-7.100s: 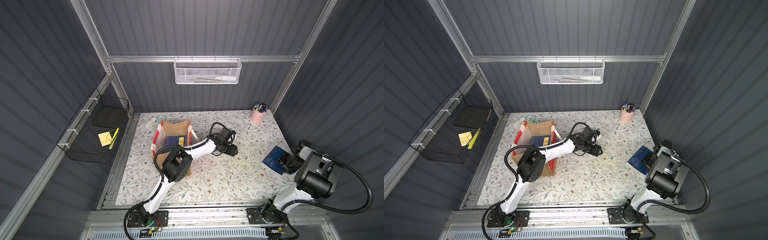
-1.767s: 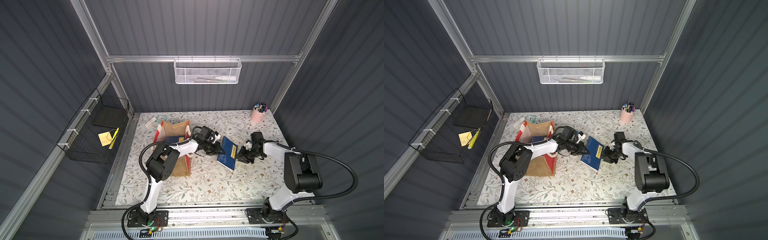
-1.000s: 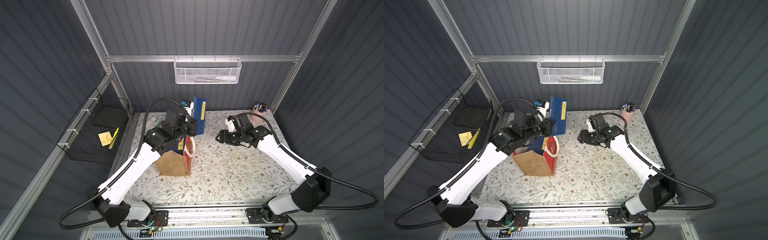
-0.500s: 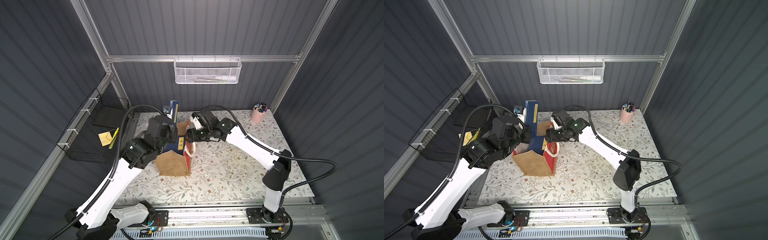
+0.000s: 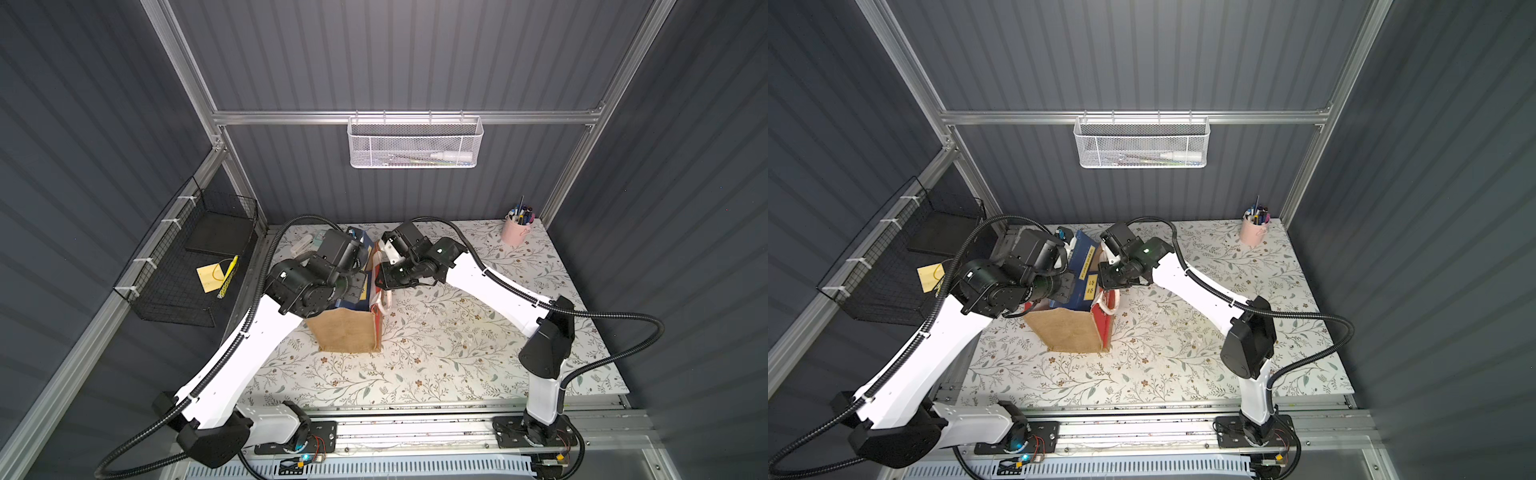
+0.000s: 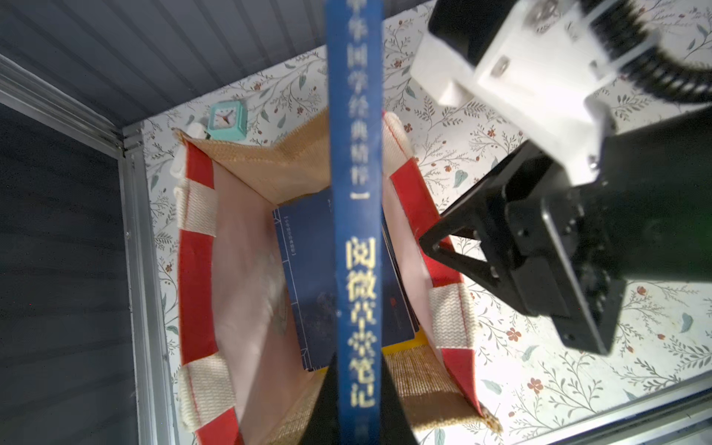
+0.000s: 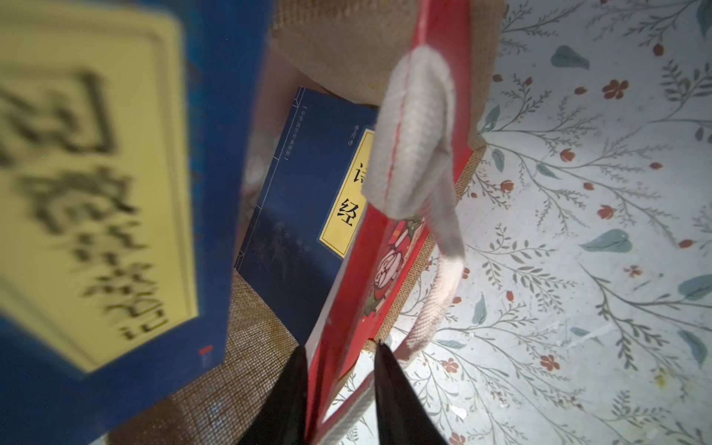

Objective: Put the books into the canvas bag
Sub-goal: Place the book in the canvas bag.

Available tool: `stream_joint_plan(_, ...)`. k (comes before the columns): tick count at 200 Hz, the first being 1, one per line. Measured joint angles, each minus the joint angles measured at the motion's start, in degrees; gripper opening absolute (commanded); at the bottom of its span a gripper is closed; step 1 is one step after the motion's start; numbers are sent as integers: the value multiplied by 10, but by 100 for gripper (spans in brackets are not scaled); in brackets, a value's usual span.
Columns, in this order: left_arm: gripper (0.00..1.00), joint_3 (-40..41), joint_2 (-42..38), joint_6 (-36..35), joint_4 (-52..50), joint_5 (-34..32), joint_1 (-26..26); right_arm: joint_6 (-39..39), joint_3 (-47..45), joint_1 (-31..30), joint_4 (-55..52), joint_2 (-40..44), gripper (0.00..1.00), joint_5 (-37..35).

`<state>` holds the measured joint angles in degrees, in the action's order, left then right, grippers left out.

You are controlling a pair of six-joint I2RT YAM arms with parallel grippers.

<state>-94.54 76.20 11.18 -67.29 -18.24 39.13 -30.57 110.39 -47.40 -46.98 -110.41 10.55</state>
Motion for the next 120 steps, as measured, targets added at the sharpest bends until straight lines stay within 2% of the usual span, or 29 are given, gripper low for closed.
stream_joint_plan(21,0,18,17,7,2,43,-33,-1,0,0,0,0,22,2)
stream_joint_plan(62,0,66,36,17,30,159,-140,-2,0,1,1,0,15,9)
stream_joint_plan(81,0,77,40,20,41,192,-168,-2,0,2,2,0,14,11)
stream_joint_plan(100,0,112,37,19,83,286,-217,-3,0,5,2,0,14,15)
stream_joint_plan(120,0,148,41,19,116,353,-252,-3,0,8,2,0,13,18)
